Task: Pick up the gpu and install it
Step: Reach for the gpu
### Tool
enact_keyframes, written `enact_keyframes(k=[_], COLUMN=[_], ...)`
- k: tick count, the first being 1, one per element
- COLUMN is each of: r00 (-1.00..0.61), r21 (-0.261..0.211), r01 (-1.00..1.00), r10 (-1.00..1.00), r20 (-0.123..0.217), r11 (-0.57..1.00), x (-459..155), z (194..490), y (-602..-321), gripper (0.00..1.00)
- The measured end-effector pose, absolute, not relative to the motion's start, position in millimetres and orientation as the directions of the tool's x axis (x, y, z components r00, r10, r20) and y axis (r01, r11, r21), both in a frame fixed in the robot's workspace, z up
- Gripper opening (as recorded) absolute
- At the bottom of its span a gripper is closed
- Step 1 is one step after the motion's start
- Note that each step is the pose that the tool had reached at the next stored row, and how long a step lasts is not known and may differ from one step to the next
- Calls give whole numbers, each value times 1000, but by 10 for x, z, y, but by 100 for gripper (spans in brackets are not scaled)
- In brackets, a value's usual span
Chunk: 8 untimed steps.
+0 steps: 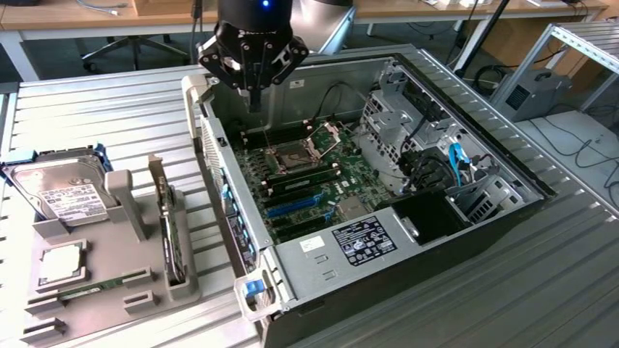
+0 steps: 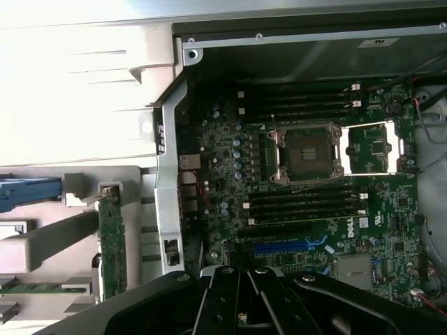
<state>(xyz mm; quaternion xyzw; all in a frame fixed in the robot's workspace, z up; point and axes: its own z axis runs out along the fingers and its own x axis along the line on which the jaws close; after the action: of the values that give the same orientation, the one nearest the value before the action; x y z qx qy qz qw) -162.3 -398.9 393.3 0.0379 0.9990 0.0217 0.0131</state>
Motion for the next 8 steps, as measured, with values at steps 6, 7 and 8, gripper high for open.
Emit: enact_keyframes(k=[6,7,8], r00=[-997,-997,-997], r21=[44,44,44], r01=[75,75,75], r10=[76,76,76], r20=[-24,-24,-24], r11=[996,996,996], x=[-1650,-1653,-1656], z=[3932,3932,3932], y=[-3989,-3989,-3989], gripper=[11,11,11])
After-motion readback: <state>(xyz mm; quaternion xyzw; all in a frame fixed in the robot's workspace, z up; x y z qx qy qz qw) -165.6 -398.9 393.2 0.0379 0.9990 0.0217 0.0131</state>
